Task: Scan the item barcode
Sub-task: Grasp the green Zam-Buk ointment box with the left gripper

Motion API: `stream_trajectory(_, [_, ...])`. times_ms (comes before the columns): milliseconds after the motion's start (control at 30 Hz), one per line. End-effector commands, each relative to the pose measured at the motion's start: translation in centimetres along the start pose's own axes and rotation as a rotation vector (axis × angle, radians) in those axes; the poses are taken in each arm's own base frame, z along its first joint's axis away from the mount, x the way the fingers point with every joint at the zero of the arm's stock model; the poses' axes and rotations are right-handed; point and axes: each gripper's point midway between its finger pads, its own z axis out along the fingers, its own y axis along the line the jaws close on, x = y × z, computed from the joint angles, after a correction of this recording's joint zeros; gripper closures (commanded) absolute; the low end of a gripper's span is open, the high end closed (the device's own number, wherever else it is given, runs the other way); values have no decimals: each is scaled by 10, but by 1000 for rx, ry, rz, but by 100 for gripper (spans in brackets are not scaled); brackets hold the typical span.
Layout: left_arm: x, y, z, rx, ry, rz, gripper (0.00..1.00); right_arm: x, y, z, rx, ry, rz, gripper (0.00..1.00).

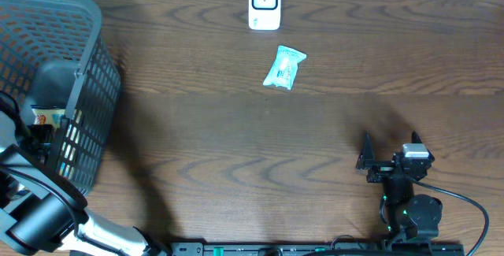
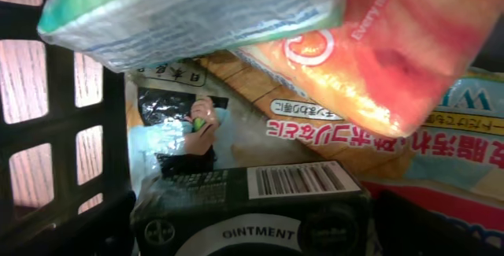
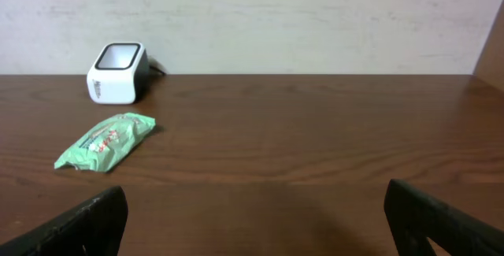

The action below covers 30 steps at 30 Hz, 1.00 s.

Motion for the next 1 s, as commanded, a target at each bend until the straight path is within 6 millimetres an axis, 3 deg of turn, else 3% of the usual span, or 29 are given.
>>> stream_trajectory(0, [13,0,12,-10,59,27,8,1,-2,0,6,2,11,1])
stream_trajectory(100, [12,0,8,-4,52,25,18,1,-2,0,6,2,11,1])
stream_trajectory(333, [3,0,-20,56,-7,8,21,1,-2,0,6,2,11,1])
stream_trajectory(500, [-2,1,-42,106,-57,-6,47,1,-2,0,6,2,11,1])
stream_trajectory(567, [-3,1,-47,116,-68,-8,52,1,-2,0,6,2,11,1])
stream_trajectory(967, [-4,-2,-54,142,-71,-12,52,1,-2,0,6,2,11,1])
